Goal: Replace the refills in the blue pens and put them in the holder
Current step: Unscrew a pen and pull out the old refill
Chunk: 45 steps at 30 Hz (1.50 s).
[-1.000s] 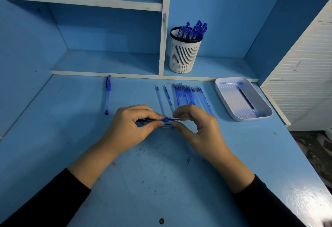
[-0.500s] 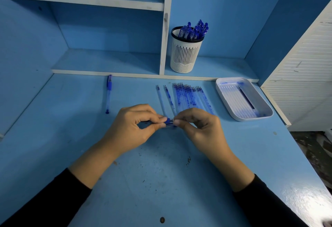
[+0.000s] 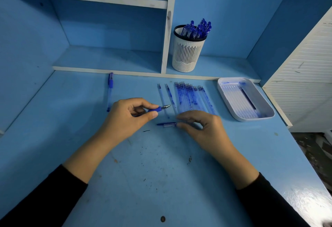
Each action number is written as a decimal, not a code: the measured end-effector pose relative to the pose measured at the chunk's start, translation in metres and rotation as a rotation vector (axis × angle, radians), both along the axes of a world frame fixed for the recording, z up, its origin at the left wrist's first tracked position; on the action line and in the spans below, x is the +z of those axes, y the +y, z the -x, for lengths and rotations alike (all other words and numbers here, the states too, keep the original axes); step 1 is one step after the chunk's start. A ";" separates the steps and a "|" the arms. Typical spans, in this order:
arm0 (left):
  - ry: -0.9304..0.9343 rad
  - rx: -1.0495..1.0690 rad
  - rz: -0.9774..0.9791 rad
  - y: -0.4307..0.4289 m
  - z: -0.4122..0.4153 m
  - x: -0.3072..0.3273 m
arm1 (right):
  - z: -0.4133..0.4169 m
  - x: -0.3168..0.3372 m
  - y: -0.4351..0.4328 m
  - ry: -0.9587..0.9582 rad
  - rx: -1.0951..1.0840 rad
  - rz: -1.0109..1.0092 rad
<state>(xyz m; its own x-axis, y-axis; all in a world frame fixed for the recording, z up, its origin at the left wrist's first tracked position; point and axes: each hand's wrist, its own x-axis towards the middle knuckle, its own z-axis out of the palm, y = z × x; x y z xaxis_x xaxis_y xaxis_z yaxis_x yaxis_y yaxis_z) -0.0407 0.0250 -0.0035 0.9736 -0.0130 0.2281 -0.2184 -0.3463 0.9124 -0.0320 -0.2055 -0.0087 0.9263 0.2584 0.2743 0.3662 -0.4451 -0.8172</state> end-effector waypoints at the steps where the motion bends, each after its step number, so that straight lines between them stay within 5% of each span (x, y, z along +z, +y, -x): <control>1: 0.013 0.007 -0.006 0.000 -0.001 0.000 | 0.000 -0.001 0.000 -0.048 0.023 0.057; 8: 0.050 0.017 -0.063 0.002 -0.001 -0.002 | -0.001 -0.007 0.012 -0.249 0.168 0.191; 19: 0.041 -0.033 -0.072 -0.002 0.001 0.000 | 0.001 0.003 0.007 -0.089 -0.009 -0.073; 30: -0.017 -0.133 -0.067 -0.009 0.005 -0.006 | 0.002 0.002 0.009 -0.116 0.039 -0.084; 39: -0.208 -0.082 0.021 -0.018 0.009 -0.001 | 0.015 0.011 0.022 0.029 -0.013 -0.580; 45: -0.340 -0.025 0.032 -0.025 0.012 -0.002 | 0.023 0.013 0.031 -0.040 -0.068 -0.640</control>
<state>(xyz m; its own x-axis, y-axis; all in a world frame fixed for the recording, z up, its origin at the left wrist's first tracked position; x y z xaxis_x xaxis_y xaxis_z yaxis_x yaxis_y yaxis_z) -0.0528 -0.0003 -0.0058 0.8412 -0.0230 0.5403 -0.5199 -0.3091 0.7963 -0.0545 -0.1744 0.0044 0.9206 -0.0271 0.3895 0.3902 0.1022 -0.9150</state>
